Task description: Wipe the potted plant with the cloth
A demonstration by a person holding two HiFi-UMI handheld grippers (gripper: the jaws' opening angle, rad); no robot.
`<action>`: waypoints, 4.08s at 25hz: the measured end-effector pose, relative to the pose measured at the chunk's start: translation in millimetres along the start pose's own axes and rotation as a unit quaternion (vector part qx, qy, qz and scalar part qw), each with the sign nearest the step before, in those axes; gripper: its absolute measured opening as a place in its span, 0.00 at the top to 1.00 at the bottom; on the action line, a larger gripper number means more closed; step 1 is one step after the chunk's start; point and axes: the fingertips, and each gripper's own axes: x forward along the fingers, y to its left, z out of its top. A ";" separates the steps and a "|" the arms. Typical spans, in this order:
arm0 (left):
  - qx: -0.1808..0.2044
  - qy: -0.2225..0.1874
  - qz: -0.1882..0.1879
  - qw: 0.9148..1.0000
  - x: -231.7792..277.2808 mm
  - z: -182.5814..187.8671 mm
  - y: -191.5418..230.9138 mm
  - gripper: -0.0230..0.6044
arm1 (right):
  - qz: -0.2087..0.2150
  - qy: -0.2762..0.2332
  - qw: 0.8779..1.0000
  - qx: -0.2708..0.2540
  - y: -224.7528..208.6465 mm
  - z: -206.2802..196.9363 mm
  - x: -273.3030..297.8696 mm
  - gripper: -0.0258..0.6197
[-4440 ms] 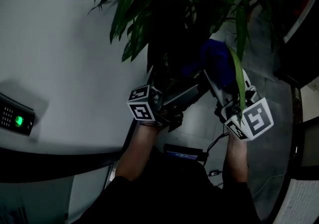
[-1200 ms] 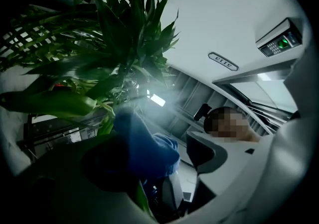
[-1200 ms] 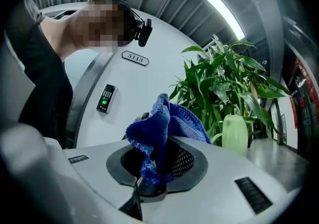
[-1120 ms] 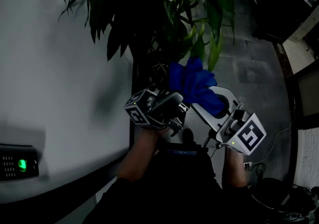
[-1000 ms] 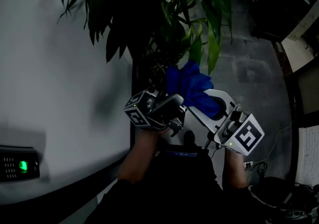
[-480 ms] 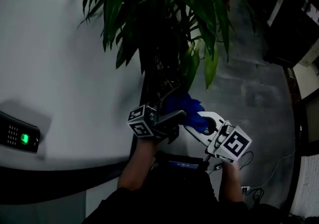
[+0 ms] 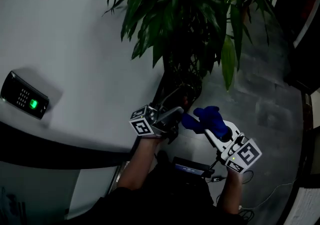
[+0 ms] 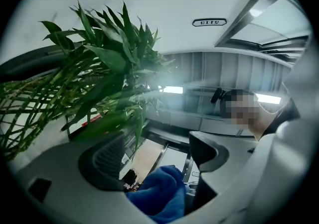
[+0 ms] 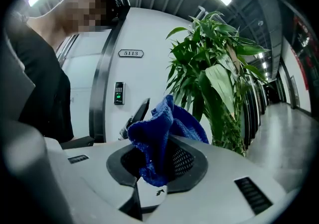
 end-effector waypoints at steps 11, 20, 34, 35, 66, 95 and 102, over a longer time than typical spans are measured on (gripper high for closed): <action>0.028 -0.008 0.036 0.999 -2.3 -19.4 -22.6 0.33 | -0.014 -0.069 0.996 0.059 -20.9 9.2 -49.7 0.82; 0.044 -0.015 0.059 0.997 -3.8 -25.7 -30.8 0.33 | -0.018 -0.113 0.989 0.091 -30.0 15.2 -69.3 0.82; 0.066 -0.044 0.059 0.995 18.0 18.9 4.3 0.33 | -0.085 -0.213 0.973 -0.039 -45.7 113.1 -61.6 0.82; 0.068 -0.048 0.062 0.995 21.3 24.2 10.6 0.33 | -0.093 -0.225 0.968 -0.063 -46.2 128.0 -59.0 0.82; -0.093 -0.115 -0.118 0.982 62.2 22.9 19.2 0.43 | -0.078 -0.167 0.982 -0.040 -84.9 60.7 27.2 0.82; -0.006 0.059 0.083 0.995 7.9 -95.5 -52.9 0.47 | -0.080 -0.233 0.954 0.169 -31.4 4.1 -106.7 0.82; -0.025 0.075 0.079 0.994 -28.5 -107.1 -100.3 0.49 | -0.097 -0.241 0.947 0.188 34.4 -0.6 -115.2 0.82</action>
